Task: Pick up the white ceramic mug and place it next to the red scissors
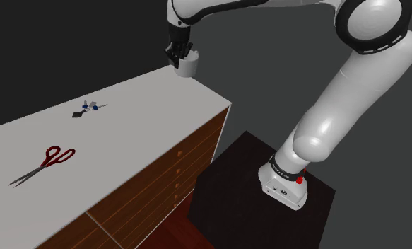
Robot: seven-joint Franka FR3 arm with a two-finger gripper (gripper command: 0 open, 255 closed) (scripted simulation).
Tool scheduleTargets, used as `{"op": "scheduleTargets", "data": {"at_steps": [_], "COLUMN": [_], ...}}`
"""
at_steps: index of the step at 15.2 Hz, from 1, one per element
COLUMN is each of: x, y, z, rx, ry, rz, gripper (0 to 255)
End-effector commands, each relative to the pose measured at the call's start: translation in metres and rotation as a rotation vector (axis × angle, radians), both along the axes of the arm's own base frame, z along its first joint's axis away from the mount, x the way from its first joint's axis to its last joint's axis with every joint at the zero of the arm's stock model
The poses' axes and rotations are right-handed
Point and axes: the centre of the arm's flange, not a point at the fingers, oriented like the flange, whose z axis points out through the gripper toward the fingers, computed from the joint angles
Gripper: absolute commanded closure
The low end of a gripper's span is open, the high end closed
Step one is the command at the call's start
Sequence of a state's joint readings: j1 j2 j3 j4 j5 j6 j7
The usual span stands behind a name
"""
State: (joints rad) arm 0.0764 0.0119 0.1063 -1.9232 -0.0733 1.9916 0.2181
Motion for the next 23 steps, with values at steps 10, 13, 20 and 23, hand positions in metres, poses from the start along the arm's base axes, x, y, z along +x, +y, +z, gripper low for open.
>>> {"op": "scheduleTargets", "data": {"at_steps": [10,13,20,23], "x": [-0.043,-0.056,-0.085,-0.097], "y": [0.131,0.169,0.256,0.294], "z": [0.003,0.003,0.004,0.004], "rx": [0.0,0.0,0.0,0.0], "ry": [0.0,0.0,0.0,0.0], "rz": [0.0,0.0,0.0,0.0], "gripper": [255,255,255,255]}}
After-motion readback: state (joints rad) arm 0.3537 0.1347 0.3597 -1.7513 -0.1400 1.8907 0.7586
